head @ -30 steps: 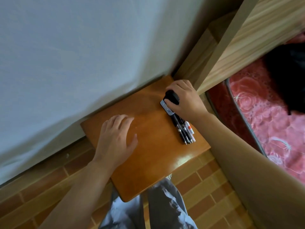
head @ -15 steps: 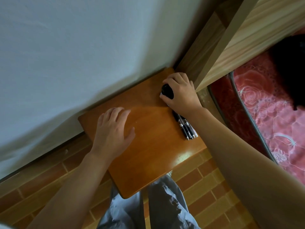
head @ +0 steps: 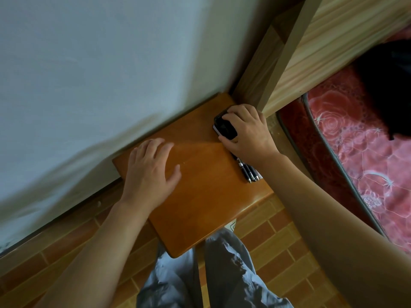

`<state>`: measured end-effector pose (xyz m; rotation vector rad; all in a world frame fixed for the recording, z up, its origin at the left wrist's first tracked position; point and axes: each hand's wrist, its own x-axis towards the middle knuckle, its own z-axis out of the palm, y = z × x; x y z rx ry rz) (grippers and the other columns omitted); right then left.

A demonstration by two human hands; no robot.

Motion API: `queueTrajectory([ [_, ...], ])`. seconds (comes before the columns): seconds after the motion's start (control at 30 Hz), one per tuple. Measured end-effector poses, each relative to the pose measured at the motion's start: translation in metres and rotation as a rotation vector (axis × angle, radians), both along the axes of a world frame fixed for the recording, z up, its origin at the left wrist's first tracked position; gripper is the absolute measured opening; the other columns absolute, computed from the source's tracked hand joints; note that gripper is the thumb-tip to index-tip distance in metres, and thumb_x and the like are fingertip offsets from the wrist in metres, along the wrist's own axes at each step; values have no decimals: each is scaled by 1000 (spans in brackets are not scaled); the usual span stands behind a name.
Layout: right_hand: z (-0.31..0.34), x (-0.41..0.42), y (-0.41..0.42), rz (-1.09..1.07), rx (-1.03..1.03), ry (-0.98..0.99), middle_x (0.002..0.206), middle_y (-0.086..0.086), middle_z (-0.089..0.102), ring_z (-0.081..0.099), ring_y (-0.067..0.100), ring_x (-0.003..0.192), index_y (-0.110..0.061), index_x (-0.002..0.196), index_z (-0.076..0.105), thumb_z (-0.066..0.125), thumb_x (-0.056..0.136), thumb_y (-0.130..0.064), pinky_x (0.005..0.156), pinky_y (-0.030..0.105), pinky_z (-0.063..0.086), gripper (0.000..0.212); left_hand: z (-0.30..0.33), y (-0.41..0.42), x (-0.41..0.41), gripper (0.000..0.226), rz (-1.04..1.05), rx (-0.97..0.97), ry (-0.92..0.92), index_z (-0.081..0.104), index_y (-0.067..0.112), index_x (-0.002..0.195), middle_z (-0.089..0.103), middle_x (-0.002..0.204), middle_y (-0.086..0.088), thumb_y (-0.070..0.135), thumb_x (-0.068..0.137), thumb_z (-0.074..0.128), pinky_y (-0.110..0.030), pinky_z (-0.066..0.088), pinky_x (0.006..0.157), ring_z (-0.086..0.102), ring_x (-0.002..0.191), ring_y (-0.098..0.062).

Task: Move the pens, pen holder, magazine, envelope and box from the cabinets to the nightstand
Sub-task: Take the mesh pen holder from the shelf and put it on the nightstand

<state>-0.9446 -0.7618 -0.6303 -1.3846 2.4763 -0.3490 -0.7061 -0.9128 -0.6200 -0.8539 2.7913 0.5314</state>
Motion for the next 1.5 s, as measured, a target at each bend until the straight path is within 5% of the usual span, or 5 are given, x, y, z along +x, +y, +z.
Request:
queueTrajectory([
  [0.6,165,78,138,-143,126,-179,147,2,51,39,30,142,-22,143,57,70,92,-47,117,57,34,58,186,79,0,53,-90,5,17,51,18,143,49,144,-6,45,97,50,-51,44,108,45,135,-27],
  [1.03,300,91,192,-217,81,64,145,1,53,43,27,139,-20,139,59,64,93,-46,111,48,40,53,305,82,-34,52,-382,-121,157,53,18,143,53,144,-6,44,98,53,-47,45,109,46,134,-25],
  [1.5,359,278,233,-744,94,101,148,-1,50,41,24,140,-20,142,55,58,94,-50,113,49,36,57,337,85,27,56,-833,-16,275,49,24,147,50,150,-2,51,98,50,-52,40,115,42,141,-24],
])
